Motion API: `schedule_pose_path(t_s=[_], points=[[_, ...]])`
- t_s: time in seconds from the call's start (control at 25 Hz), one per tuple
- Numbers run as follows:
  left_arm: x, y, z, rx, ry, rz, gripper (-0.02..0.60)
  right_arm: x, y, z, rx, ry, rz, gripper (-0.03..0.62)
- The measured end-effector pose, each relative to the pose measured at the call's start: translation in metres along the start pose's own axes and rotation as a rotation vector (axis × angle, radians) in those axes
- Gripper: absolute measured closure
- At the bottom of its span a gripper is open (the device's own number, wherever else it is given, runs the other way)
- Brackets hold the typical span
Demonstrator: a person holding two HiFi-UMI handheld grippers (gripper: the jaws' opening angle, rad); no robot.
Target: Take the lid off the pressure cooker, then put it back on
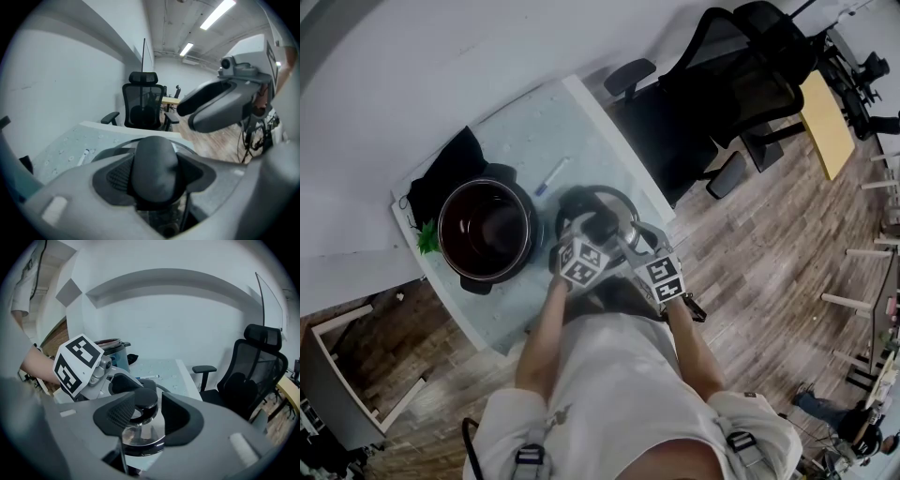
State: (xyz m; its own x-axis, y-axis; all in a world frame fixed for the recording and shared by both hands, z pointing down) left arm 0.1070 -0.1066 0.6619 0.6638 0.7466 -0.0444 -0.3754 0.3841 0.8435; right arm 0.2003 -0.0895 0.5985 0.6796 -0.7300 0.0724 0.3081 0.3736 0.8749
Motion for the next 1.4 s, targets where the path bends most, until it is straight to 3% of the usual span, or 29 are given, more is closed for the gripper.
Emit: schedule_pose_path(t_s=[0.92,1.08,1.4], points=[[0.003,0.015,0.018,-0.027,0.005,0.047,0.304,0.006,0.010,0.002,-0.021,0.012,0.024,0.416],[0.002,0.016,0.020,-0.041,0.015,0.021,0.302,0.005,0.010,0.001,-0.021,0.015,0.025,0.416],[0.008,0.015,0.012,-0.075,0.022,0.010,0.243,0.000,0.007,-0.004,-0.018,0.026,0.032,0.416]])
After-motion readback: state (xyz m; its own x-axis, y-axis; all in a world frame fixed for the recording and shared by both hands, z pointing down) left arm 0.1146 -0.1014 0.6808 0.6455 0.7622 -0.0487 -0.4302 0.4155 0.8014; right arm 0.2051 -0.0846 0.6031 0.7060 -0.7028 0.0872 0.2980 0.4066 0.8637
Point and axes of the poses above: the fingertips, and each gripper's own axes: z forward along the fingers, x to its right, y out of its underside, the point moved 6 cm from there along -z, backward along the fingers, and after that the axes turned 7 degrees about x, right-handed, at the moved point
